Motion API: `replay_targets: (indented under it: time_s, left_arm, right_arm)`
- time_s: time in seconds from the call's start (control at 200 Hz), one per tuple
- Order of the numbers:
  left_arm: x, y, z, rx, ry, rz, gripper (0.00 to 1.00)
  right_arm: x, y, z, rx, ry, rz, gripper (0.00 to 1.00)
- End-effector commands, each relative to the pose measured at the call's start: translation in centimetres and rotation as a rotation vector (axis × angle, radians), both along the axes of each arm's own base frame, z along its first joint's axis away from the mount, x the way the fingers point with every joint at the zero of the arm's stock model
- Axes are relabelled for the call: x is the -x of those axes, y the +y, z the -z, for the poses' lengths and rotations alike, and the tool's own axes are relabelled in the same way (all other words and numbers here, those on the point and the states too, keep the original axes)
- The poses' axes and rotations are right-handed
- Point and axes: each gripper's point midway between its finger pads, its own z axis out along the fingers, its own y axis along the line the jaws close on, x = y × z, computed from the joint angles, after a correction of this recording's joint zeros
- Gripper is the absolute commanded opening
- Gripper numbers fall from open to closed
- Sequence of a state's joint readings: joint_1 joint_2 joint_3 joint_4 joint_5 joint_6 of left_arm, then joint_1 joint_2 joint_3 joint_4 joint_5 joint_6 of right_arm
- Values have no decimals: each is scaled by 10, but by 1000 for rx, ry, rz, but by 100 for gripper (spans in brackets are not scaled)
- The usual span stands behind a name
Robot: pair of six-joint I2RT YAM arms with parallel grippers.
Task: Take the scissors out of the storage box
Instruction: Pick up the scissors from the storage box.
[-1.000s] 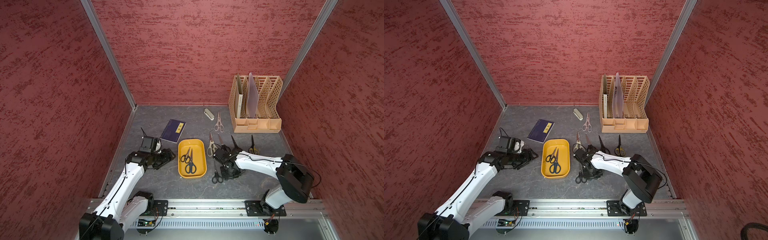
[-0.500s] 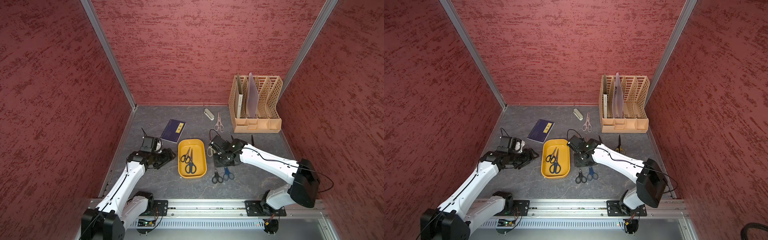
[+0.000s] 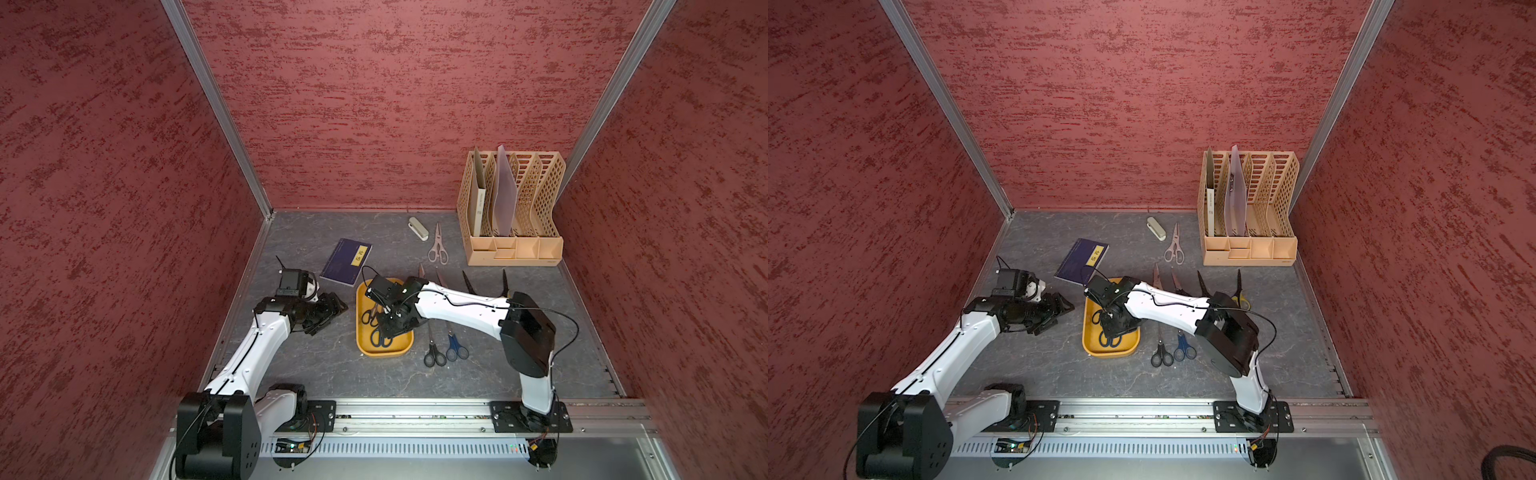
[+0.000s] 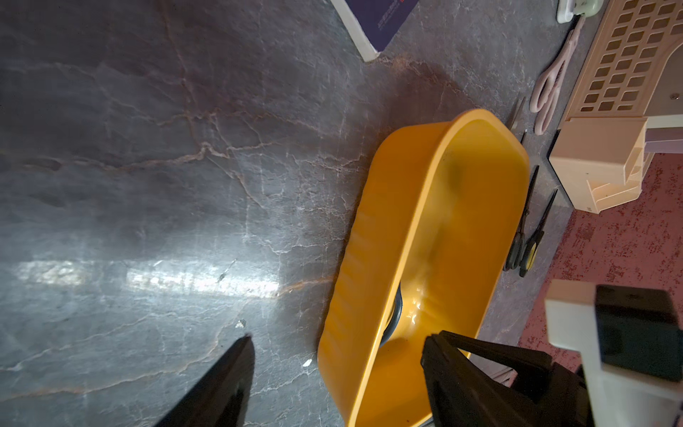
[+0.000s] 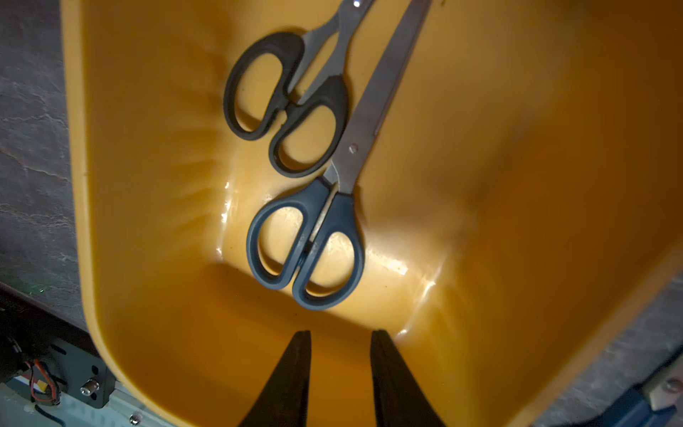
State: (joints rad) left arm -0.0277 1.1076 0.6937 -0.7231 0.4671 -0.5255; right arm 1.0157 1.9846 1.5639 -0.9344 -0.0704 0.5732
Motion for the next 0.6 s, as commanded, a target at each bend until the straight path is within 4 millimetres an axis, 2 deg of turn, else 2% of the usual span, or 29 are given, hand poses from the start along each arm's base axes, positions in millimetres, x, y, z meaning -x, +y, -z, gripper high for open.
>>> replay_targets:
  time_s: [0.0,0.265,0.596]
  left_arm:
    - [-9,1,-8,4,-47,18,76]
    - [-13,4,-7,5,-41,16,76]
    - [-16,7,-8,0,-40,16,76]
  right_arm:
    - [-1,7,-1,-10,3,-36,32]
    - [-5,-1,25,75,5,-54,33]
    - [-13,-1,45,120,-17,-36,30]
